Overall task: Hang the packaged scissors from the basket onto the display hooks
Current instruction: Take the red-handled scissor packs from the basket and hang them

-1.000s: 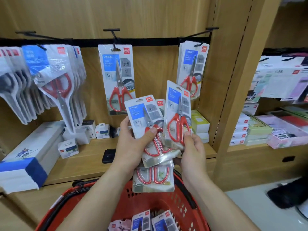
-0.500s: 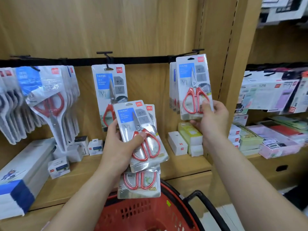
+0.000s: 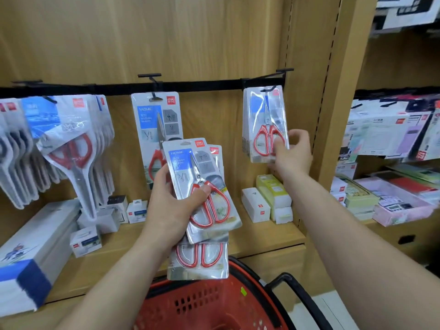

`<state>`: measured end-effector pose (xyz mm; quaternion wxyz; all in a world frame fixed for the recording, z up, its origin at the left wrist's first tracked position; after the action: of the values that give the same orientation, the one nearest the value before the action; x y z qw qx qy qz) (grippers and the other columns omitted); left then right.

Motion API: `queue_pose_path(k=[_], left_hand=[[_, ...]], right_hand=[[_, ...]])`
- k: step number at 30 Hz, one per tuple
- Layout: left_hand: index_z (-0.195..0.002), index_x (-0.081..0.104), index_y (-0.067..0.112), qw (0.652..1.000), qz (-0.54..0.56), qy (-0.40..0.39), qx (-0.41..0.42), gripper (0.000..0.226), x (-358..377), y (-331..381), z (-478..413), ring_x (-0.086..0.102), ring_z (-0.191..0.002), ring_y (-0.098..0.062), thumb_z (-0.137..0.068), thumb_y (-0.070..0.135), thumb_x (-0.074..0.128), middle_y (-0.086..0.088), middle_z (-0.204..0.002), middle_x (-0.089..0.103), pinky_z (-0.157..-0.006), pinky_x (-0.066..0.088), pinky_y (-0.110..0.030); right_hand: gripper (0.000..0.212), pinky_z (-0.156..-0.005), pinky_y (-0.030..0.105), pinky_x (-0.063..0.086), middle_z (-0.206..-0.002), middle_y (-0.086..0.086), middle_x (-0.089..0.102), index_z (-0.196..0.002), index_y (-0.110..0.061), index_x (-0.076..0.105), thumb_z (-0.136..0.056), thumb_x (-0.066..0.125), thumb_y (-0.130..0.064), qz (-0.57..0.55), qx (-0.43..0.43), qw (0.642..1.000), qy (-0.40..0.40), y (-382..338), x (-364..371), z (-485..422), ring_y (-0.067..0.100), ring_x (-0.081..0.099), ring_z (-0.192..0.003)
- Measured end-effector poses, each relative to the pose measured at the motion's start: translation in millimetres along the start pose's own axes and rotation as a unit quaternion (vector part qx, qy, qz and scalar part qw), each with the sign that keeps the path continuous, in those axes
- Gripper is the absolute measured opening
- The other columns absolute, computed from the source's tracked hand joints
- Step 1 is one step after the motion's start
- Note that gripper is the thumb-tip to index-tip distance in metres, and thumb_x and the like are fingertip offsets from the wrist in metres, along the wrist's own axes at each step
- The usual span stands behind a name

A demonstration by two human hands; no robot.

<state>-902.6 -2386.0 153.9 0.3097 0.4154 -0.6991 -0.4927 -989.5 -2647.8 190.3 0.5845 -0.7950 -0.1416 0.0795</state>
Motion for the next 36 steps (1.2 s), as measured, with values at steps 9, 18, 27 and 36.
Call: queue_pose_path(k=[9,18,27,36], left_hand=[[-0.135,0.053,0.026,1.0,-0.017,0.007,0.015,0.066,5,0,-7,0.077,-0.1,-0.018,-0.08,0.015,0.088,0.002,-0.114,0.077,-0.087,0.064,-0.045],[-0.141,0.048,0.035,0.998,-0.037,0.025,0.053,0.085,22,9,-24,0.068,-0.118,-0.011,-0.07,0.043,0.094,0.013,-0.129,0.068,-0.102,0.056,-0.046],[-0.148,0.04,0.041,0.995,-0.068,0.023,0.062,0.08,34,11,-37,0.068,-0.118,-0.012,-0.082,0.043,0.086,0.015,-0.134,0.065,-0.101,0.057,-0.047],[-0.149,0.04,0.039,0.999,-0.034,-0.001,0.015,0.081,53,2,-52,0.076,-0.105,-0.017,-0.08,0.034,0.083,0.006,-0.126,0.072,-0.086,0.064,-0.046]], right_hand=[[0.013,-0.074,0.034,0.059,-0.089,-0.012,0.076,-0.102,-0.025,0.073,-0.097,0.067,-0.036,-0.013,0.04,0.951,-0.307,14,17,126,0.001,0.07,-0.075],[0.012,-0.092,0.049,0.059,-0.096,-0.002,0.08,-0.106,-0.023,0.074,-0.098,0.069,-0.03,-0.072,-0.008,0.96,-0.269,17,27,121,0.015,0.076,-0.093],[0.03,-0.089,0.035,0.057,-0.106,-0.01,0.076,-0.112,-0.027,0.063,-0.097,0.06,-0.053,-0.153,0.059,0.97,-0.181,37,34,97,0.005,0.072,-0.099],[0.024,-0.053,0.02,0.048,-0.085,-0.001,0.078,-0.102,-0.012,0.071,-0.09,0.076,-0.033,-0.217,0.057,0.961,-0.162,21,18,61,0.009,0.069,-0.064]])
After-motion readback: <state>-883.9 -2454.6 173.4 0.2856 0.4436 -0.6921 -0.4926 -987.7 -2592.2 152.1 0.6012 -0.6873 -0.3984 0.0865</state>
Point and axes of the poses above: each hand's wrist, its own z-axis away from the middle knuckle, its own x-axis out of the palm, y = z × x, the point moved 5 cm from there along -z, towards the middle knuckle
